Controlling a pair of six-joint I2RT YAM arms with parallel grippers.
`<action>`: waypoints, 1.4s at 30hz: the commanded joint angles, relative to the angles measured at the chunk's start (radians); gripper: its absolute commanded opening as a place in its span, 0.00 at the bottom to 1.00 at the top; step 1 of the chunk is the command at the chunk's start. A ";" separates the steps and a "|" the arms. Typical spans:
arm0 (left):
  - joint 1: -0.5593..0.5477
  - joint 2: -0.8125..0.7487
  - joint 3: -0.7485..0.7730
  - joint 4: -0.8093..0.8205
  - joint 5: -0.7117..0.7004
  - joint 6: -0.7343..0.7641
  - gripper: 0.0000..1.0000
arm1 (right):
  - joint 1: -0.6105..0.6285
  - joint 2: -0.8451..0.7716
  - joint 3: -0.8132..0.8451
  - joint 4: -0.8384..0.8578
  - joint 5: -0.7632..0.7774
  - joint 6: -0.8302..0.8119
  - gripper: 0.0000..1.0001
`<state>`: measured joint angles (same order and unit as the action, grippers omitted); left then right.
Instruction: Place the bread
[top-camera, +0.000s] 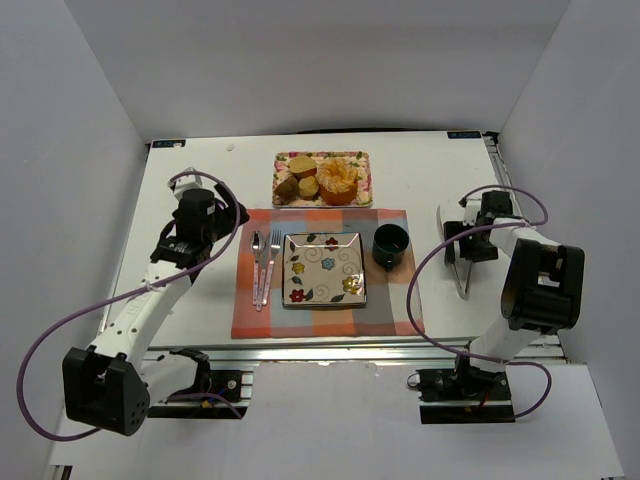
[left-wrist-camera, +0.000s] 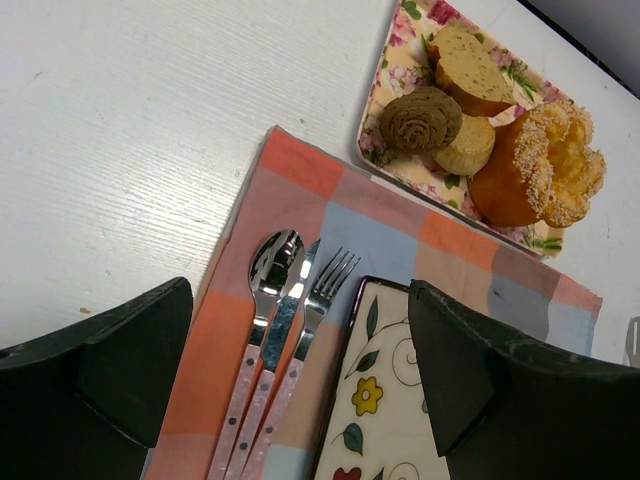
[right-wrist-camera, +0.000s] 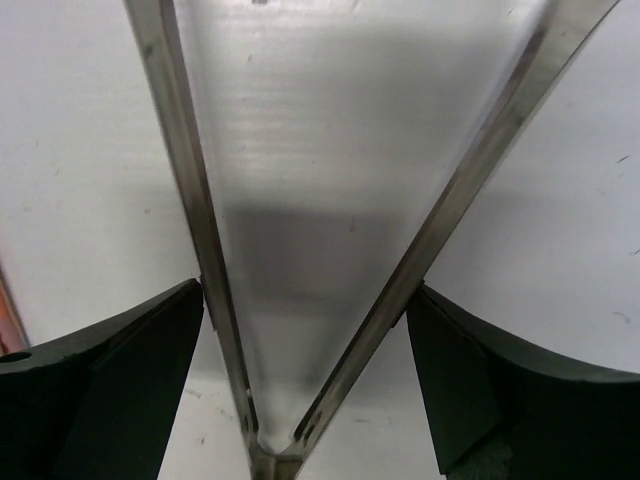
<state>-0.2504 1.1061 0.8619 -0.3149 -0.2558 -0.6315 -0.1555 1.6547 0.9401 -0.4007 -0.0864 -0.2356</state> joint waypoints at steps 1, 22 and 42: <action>0.002 -0.031 0.014 -0.012 -0.029 -0.014 0.97 | -0.004 0.040 -0.003 0.066 0.014 0.024 0.84; 0.003 -0.095 -0.021 -0.009 -0.033 -0.039 0.97 | 0.005 -0.206 -0.029 0.106 -0.162 -0.140 0.03; 0.003 -0.132 -0.024 -0.003 -0.033 -0.063 0.98 | 0.296 -0.210 0.293 0.010 -0.397 -0.168 0.49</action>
<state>-0.2504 1.0031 0.8249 -0.3138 -0.2806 -0.6827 0.0856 1.4361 1.1770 -0.3965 -0.4473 -0.3763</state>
